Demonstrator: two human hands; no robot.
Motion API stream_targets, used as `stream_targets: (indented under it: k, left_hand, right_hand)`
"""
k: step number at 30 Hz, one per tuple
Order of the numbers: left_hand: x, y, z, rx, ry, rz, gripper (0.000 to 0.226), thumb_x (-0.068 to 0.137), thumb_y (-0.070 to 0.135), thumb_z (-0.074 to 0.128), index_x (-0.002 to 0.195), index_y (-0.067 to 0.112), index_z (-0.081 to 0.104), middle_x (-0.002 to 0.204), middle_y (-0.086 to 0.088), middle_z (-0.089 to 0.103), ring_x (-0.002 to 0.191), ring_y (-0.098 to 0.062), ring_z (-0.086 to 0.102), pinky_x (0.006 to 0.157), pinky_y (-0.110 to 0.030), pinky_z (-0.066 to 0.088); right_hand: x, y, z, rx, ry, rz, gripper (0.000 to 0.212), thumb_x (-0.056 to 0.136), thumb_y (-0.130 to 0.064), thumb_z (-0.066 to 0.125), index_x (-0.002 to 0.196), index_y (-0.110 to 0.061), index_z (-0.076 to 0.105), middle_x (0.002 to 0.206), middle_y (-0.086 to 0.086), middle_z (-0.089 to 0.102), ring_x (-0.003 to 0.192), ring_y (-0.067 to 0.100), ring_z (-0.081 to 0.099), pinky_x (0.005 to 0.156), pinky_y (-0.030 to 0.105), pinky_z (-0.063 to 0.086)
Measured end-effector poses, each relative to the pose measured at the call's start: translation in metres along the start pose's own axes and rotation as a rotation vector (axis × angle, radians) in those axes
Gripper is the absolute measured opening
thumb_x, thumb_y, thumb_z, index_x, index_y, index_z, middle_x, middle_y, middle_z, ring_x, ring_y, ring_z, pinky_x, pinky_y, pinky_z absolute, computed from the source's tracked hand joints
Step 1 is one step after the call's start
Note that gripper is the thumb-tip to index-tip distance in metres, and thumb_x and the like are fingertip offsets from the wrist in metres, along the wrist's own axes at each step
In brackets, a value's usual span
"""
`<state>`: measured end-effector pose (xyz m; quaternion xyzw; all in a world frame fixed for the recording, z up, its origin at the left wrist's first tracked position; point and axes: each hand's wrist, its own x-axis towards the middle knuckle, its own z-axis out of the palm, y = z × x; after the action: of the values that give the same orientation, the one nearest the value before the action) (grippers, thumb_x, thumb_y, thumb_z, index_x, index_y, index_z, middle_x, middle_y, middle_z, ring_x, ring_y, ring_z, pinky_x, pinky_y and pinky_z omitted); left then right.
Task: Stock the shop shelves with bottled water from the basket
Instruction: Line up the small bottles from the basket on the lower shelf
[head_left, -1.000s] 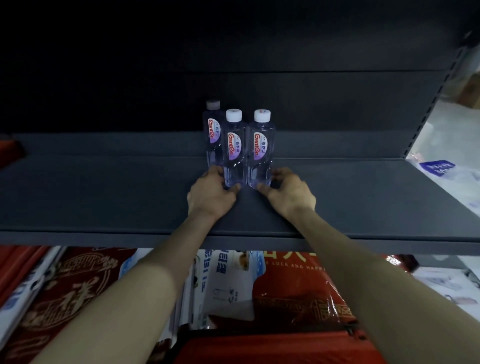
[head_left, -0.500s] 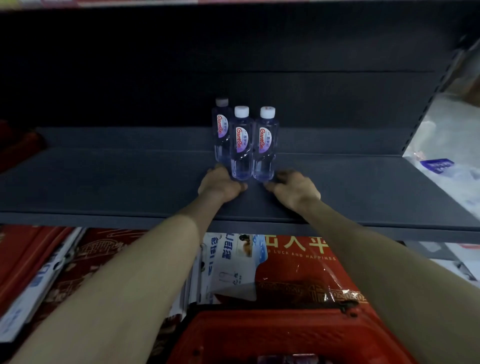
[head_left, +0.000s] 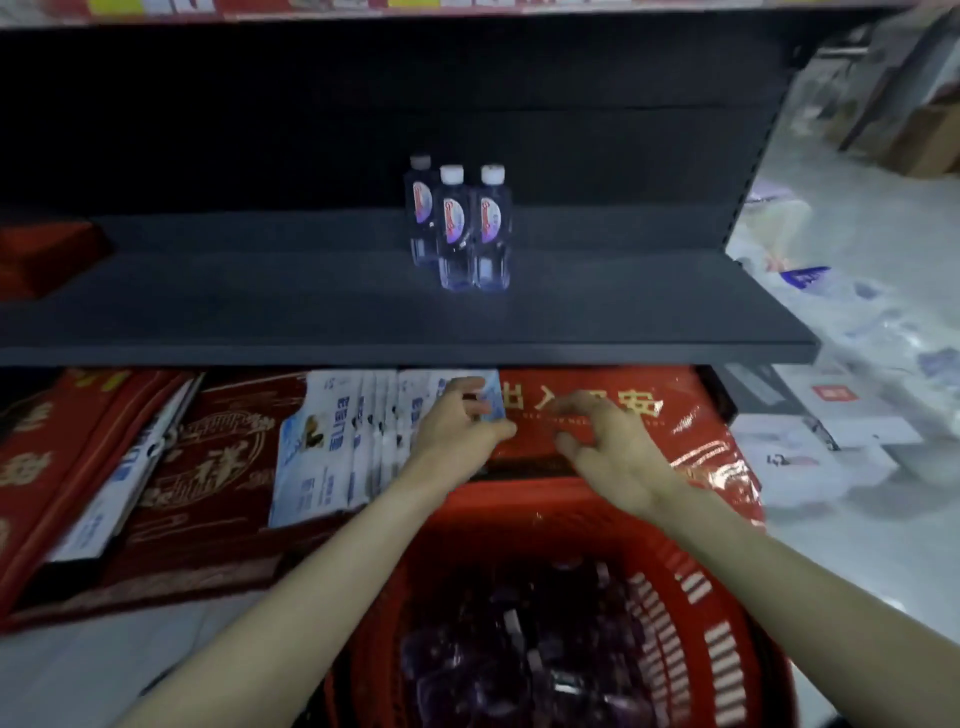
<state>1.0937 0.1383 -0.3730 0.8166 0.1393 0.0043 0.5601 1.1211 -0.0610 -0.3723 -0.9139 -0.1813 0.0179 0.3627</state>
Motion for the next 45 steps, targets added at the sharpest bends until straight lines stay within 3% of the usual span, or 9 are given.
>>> stream_targets:
  k: [5, 11, 17, 23, 27, 31, 34, 39, 45]
  left_hand:
    - [-0.037, -0.038, 0.01, 0.068, -0.304, -0.178, 0.04, 0.093, 0.027, 0.076, 0.131, 0.022, 0.064, 0.111, 0.0, 0.077, 0.092, -0.015, 0.077, 0.088, -0.033, 0.059]
    - [-0.034, -0.074, 0.013, 0.348, -0.264, -0.136, 0.034, 0.093, 0.032, 0.075, 0.125, 0.023, 0.07, 0.104, 0.006, 0.076, 0.09, -0.013, 0.075, 0.089, -0.03, 0.058]
    - [-0.027, -0.102, 0.017, 0.458, -0.298, -0.139, 0.042, 0.092, 0.03, 0.075, 0.132, 0.024, 0.064, 0.099, 0.0, 0.076, 0.084, -0.015, 0.075, 0.086, -0.028, 0.057]
    - [-0.013, -0.125, 0.026, 0.742, -0.522, -0.32, 0.034, 0.092, 0.039, 0.072, 0.121, 0.021, 0.067, 0.105, -0.001, 0.074, 0.088, -0.021, 0.075, 0.087, -0.04, 0.063]
    - [-0.009, -0.155, 0.047, 0.865, -0.589, -0.368, 0.03, 0.09, 0.038, 0.073, 0.105, 0.012, 0.074, 0.094, -0.004, 0.073, 0.073, -0.02, 0.069, 0.061, -0.026, 0.052]
    - [-0.006, -0.198, 0.06, 0.917, -0.563, -0.397, 0.029, 0.084, 0.029, 0.074, 0.108, 0.014, 0.07, 0.116, -0.008, 0.072, 0.094, -0.025, 0.069, 0.076, -0.031, 0.055]
    - [-0.008, -0.221, 0.066, 0.87, -0.507, -0.404, 0.047, 0.089, 0.017, 0.065, 0.136, 0.012, 0.06, 0.14, -0.014, 0.058, 0.121, -0.031, 0.062, 0.096, -0.035, 0.055]
    - [-0.006, -0.256, 0.081, 0.846, -0.515, -0.402, 0.054, 0.088, 0.021, 0.069, 0.139, 0.015, 0.054, 0.142, -0.014, 0.052, 0.127, -0.035, 0.056, 0.106, -0.042, 0.051]
    - [-0.009, -0.28, 0.091, 0.99, -0.53, -0.305, 0.082, 0.083, 0.043, 0.082, 0.15, 0.021, 0.04, 0.147, -0.01, 0.038, 0.141, -0.034, 0.039, 0.116, -0.047, 0.04]
  right_hand:
    - [-0.05, 0.034, 0.02, 0.005, -0.142, 0.008, 0.024, 0.098, -0.022, 0.066, 0.121, -0.024, 0.071, 0.118, -0.014, 0.073, 0.113, 0.0, 0.064, 0.104, 0.018, 0.047]
    - [-0.07, 0.065, 0.034, -0.04, -0.217, 0.053, 0.026, 0.098, -0.023, 0.069, 0.123, -0.019, 0.072, 0.118, -0.011, 0.071, 0.099, -0.005, 0.063, 0.099, 0.016, 0.046]
    - [-0.075, 0.083, 0.039, -0.003, -0.291, 0.238, 0.014, 0.097, -0.023, 0.069, 0.109, -0.028, 0.075, 0.091, -0.016, 0.073, 0.09, 0.006, 0.068, 0.085, 0.021, 0.046]
    - [-0.068, 0.114, 0.069, -0.046, -0.539, 0.555, 0.027, 0.092, -0.033, 0.072, 0.116, -0.021, 0.072, 0.114, 0.002, 0.07, 0.105, 0.022, 0.065, 0.085, 0.029, 0.047]
    - [-0.075, 0.154, 0.125, 0.127, -0.375, 0.845, 0.062, 0.065, -0.042, 0.084, 0.116, -0.008, 0.071, 0.104, 0.016, 0.073, 0.094, 0.033, 0.072, 0.083, 0.037, 0.061]
    - [-0.076, 0.154, 0.159, 0.67, -0.085, 1.078, 0.009, 0.095, -0.006, 0.067, 0.103, -0.006, 0.062, 0.078, 0.01, 0.064, 0.057, 0.019, 0.066, 0.04, 0.02, 0.05]
    - [-0.065, 0.16, 0.175, 0.97, -0.019, 1.129, 0.017, 0.095, -0.009, 0.063, 0.112, -0.008, 0.064, 0.09, 0.012, 0.069, 0.077, 0.027, 0.068, 0.064, 0.036, 0.053]
    - [-0.054, 0.17, 0.193, 1.164, -0.021, 1.158, 0.012, 0.099, -0.016, 0.063, 0.104, -0.006, 0.069, 0.085, 0.01, 0.076, 0.07, 0.024, 0.073, 0.065, 0.032, 0.048]
    - [-0.048, 0.19, 0.218, 1.136, 0.11, 1.299, 0.073, 0.076, -0.042, 0.089, 0.131, -0.004, 0.061, 0.116, 0.019, 0.075, 0.1, 0.04, 0.076, 0.082, 0.053, 0.063]
